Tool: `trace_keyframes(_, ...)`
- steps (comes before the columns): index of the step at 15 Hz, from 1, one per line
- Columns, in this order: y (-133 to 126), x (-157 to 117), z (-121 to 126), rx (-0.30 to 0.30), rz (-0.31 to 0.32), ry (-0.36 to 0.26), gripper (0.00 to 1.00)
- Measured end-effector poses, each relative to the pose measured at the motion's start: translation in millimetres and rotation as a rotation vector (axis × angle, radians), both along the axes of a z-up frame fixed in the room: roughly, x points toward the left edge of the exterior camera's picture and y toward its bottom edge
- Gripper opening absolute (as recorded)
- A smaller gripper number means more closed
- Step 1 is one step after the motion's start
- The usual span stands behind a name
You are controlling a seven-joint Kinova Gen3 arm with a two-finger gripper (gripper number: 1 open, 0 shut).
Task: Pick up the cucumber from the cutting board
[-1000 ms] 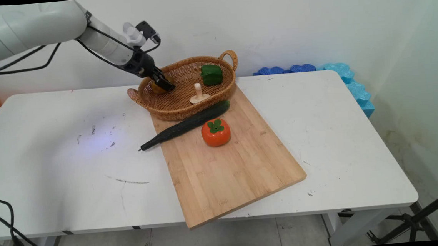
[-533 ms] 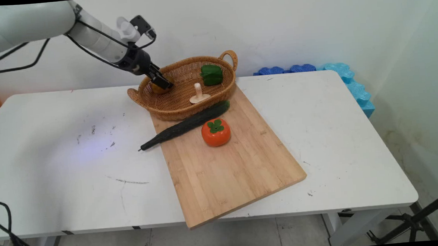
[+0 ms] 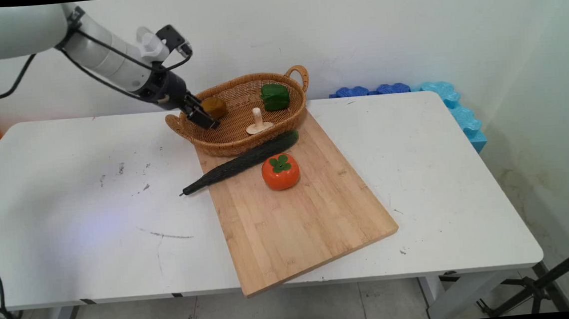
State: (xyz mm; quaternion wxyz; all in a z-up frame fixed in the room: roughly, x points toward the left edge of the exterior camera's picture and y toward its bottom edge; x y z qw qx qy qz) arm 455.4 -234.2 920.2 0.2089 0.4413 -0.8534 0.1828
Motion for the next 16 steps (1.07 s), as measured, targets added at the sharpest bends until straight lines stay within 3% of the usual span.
trace_keyframes(9,52.1,-9.5,-13.5,0.093,0.054,0.037,1.00)
trace_keyframes(16,58.8,-12.6,-41.8,0.107,0.058,0.048,1.00)
